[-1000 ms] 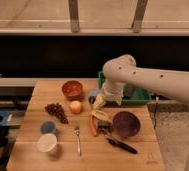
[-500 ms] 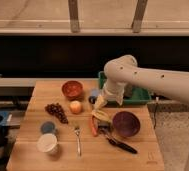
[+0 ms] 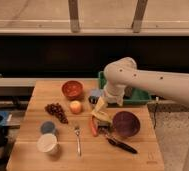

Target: Place fork in paper cup

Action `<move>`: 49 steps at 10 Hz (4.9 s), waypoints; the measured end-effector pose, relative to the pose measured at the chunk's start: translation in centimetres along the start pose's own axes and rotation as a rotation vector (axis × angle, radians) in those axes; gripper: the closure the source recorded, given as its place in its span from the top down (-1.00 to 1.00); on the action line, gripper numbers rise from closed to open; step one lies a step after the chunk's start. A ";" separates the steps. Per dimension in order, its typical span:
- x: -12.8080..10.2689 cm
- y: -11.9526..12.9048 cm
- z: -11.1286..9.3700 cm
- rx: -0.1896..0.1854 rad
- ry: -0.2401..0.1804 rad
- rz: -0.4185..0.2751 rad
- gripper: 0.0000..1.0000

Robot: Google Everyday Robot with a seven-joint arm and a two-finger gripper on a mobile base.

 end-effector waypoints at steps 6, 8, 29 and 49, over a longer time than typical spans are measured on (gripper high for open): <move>-6.4 10.6 4.0 -0.067 -0.026 -0.162 0.60; -6.6 11.3 4.4 -0.074 -0.029 -0.177 0.60; -2.9 14.7 16.4 -0.093 0.218 -0.119 0.60; -4.4 12.2 11.3 -0.064 0.109 -0.077 -1.00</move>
